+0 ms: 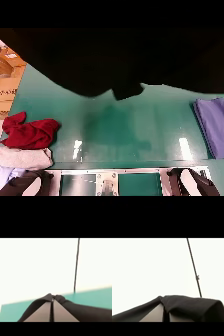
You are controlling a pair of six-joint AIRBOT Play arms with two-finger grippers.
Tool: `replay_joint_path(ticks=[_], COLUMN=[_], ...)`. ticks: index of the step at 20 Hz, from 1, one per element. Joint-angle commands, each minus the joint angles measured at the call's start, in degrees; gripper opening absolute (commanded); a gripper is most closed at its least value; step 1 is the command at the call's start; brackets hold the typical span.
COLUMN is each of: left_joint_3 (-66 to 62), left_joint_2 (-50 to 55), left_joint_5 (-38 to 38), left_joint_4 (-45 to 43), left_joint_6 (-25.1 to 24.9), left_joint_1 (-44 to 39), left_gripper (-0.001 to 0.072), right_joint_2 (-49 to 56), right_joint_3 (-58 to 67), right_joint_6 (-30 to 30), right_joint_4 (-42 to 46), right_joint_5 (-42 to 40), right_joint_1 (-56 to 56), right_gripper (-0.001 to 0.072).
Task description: Fold the shirts.
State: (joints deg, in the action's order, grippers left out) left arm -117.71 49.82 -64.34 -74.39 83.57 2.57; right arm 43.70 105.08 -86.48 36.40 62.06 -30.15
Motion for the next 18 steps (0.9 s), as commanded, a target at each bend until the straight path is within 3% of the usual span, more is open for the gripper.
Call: replay_joint_path(ticks=[1, 4, 6, 9, 13, 18], left_joint_3=[0.3, 1.0, 1.0, 1.7, 1.8, 1.8], left_joint_2=[-0.3, 7.8, 15.7, 29.9, 47.8, 61.0], left_joint_5=[10.8, 15.9, 15.6, 13.9, 15.8, 19.5], left_joint_4=[0.4, 6.7, 15.8, 28.8, 29.6, 29.6], left_joint_6=[0.0, -1.6, -5.7, -13.5, -18.3, -19.1], left_joint_1=[0.0, 0.0, 0.0, -1.5, -8.7, -14.5], left_gripper=[0.0020, 0.0020, 0.0020, 0.0021, 0.0021, 0.0021], right_joint_2=[-1.0, -1.1, -1.1, 0.3, 10.9, 31.8], right_joint_3=[-2.6, -14.8, -25.7, -44.4, -63.1, -60.0], right_joint_6=[-0.3, -0.3, 2.1, 7.3, 12.2, 18.0], right_joint_4=[3.2, 3.0, 3.0, 3.1, 3.0, -0.8], right_joint_5=[4.6, 6.4, 5.3, -2.6, -19.6, -26.1], right_joint_1=[-0.3, -0.3, 0.2, 4.2, 9.6, 10.2], right_gripper=[0.0024, 0.0024, 0.0024, 0.0024, 0.0024, 0.0024])
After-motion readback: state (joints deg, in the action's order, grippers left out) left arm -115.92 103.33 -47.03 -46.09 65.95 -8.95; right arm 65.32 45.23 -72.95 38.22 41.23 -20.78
